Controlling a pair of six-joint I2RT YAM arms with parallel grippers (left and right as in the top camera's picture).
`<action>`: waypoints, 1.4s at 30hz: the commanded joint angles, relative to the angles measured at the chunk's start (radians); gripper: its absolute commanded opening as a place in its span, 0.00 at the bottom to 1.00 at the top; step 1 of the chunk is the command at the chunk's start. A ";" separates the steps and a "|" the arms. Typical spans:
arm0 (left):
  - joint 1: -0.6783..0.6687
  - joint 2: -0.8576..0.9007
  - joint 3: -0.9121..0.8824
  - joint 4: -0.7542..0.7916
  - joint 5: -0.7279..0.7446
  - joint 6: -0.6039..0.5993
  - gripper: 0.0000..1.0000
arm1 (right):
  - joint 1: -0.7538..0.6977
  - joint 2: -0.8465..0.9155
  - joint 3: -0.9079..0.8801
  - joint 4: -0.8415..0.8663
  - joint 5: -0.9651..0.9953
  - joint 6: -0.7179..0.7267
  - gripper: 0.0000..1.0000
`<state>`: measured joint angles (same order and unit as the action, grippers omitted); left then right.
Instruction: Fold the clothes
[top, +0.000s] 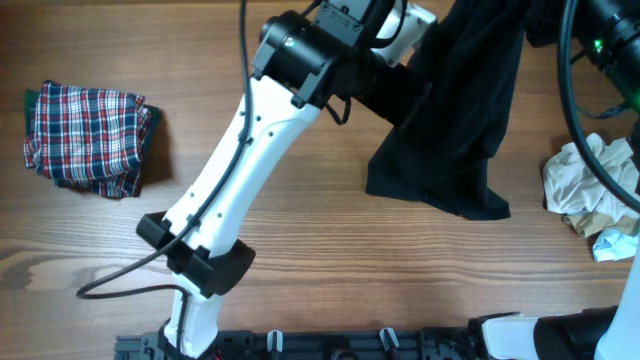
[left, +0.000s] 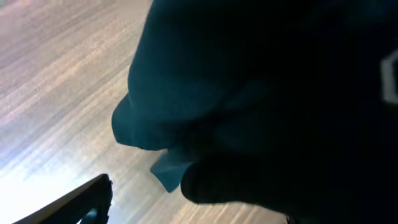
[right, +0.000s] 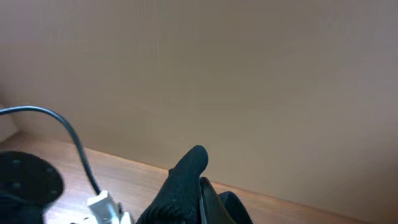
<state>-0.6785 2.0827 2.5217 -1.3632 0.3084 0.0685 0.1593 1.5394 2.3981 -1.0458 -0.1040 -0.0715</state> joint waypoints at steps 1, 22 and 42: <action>-0.013 0.006 0.008 0.026 0.000 0.130 0.87 | 0.000 0.002 0.013 0.026 -0.008 0.020 0.04; -0.104 -0.042 0.008 -0.094 0.167 0.211 0.21 | 0.000 -0.004 0.013 0.039 0.014 -0.007 0.04; -0.142 -0.369 0.008 0.146 0.094 0.075 0.04 | 0.000 0.023 0.013 -0.040 0.075 -0.007 0.04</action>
<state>-0.8246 1.8538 2.5206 -1.3006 0.4351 0.2062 0.1593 1.5414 2.3981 -1.0832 -0.0620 -0.0761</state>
